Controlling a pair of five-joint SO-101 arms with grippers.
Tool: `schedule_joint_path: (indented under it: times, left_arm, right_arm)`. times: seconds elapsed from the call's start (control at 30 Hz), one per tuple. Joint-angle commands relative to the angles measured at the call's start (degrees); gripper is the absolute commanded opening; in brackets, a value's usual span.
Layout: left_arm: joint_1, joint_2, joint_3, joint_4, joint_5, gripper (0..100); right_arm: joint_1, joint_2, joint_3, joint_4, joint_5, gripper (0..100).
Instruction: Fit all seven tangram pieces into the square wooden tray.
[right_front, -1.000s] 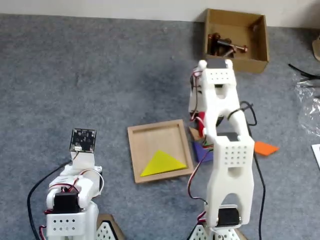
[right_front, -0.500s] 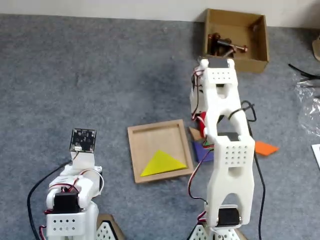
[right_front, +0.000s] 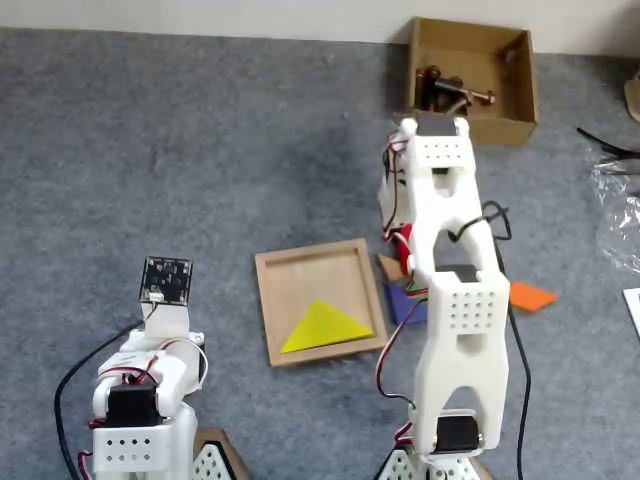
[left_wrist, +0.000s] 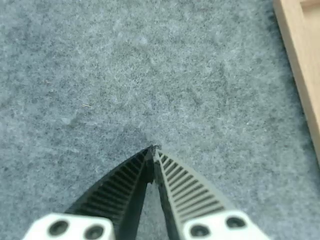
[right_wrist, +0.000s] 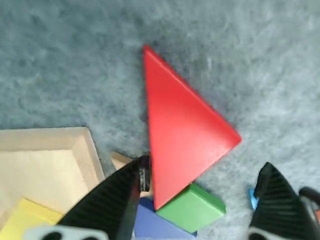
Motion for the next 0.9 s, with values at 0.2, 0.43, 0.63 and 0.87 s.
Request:
schedule_joint_path:
  times: [0.2,0.43,0.63,0.87]
  left_arm:
    - [-0.6,0.1,1.2,0.3,0.3,1]
    - [-0.6,0.1,1.2,0.3,0.3,1]
    - [-0.6,0.1,1.2,0.3,0.3,1]
    - [-0.6,0.1,1.2,0.3,0.3,1]
  right_arm:
    - [-2.0,-1.2,1.8,-5.6,0.6,31.8]
    - [-1.8,-1.2,2.9,-5.9,0.5,31.8]
    - [-1.8,-1.2,3.0,-5.9,0.6,31.8]
    - [-1.8,-1.2,4.0,-7.1,0.5,31.8]
